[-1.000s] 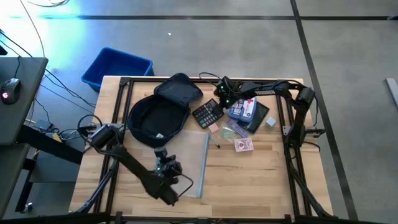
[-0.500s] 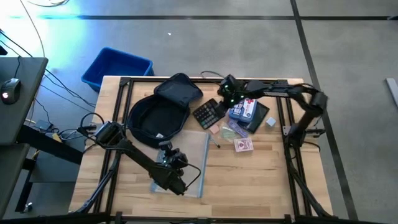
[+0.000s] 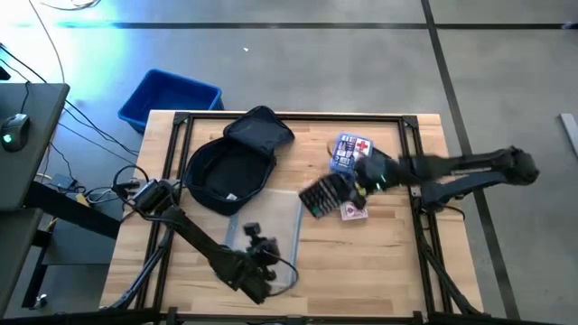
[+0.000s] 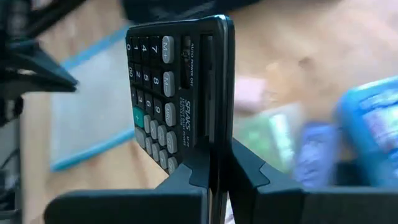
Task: Unpack backpack
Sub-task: Put the calculator into the transparent zip bag
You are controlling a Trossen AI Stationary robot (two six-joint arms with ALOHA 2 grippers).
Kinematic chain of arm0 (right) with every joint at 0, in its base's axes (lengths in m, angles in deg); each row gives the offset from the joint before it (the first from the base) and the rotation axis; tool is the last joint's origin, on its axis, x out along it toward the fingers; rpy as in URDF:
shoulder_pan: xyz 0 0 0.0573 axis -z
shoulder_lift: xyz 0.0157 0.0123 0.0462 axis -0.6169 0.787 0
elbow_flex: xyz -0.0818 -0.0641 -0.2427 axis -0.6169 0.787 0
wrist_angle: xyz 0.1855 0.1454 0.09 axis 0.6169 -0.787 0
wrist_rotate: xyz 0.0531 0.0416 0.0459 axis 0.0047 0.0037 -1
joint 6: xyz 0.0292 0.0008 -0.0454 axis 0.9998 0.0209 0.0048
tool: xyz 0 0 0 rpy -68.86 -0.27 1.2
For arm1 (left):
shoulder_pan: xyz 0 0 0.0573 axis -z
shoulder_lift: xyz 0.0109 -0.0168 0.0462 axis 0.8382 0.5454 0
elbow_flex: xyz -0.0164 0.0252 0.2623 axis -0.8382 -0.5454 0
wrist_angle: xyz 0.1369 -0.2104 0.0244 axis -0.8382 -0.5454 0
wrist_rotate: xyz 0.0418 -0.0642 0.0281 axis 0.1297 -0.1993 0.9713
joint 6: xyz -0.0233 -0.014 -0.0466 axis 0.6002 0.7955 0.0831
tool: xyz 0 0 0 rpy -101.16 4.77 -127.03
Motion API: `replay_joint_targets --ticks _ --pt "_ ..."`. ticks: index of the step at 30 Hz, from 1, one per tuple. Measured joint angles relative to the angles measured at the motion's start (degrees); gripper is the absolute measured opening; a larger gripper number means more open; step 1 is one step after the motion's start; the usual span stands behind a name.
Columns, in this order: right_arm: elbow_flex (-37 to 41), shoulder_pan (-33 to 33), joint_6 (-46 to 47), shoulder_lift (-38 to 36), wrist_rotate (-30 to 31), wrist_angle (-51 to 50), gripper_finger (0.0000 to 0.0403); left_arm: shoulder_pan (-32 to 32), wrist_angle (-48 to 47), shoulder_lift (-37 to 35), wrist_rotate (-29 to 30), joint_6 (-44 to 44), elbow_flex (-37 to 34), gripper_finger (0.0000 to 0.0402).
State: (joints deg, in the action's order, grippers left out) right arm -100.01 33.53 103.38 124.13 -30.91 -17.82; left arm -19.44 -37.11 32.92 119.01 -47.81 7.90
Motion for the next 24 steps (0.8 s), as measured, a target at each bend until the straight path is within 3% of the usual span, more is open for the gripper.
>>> replay_joint_targets --ticks 6,11,15,19,24 --pt "15.0 -17.9 11.0 -3.6 13.1 18.2 0.0006 -3.9 27.8 2.0 -11.7 -16.2 -0.7 0.0085" --pt "19.6 -28.9 16.1 -0.6 24.7 27.9 0.0005 -7.5 34.8 5.2 -20.6 -15.5 -0.7 0.0122" --pt "18.9 -35.0 17.7 2.9 30.7 32.6 0.0005 -7.6 26.7 7.2 -28.2 -9.9 -0.8 0.0127" --pt "17.0 -36.4 16.9 5.7 31.5 32.9 0.0005 -3.2 13.0 7.0 -24.6 -5.3 0.9 0.0115" --pt "14.9 -36.0 15.0 8.0 30.8 32.9 0.0005 3.8 -3.6 7.1 -19.9 1.8 8.6 0.0101"
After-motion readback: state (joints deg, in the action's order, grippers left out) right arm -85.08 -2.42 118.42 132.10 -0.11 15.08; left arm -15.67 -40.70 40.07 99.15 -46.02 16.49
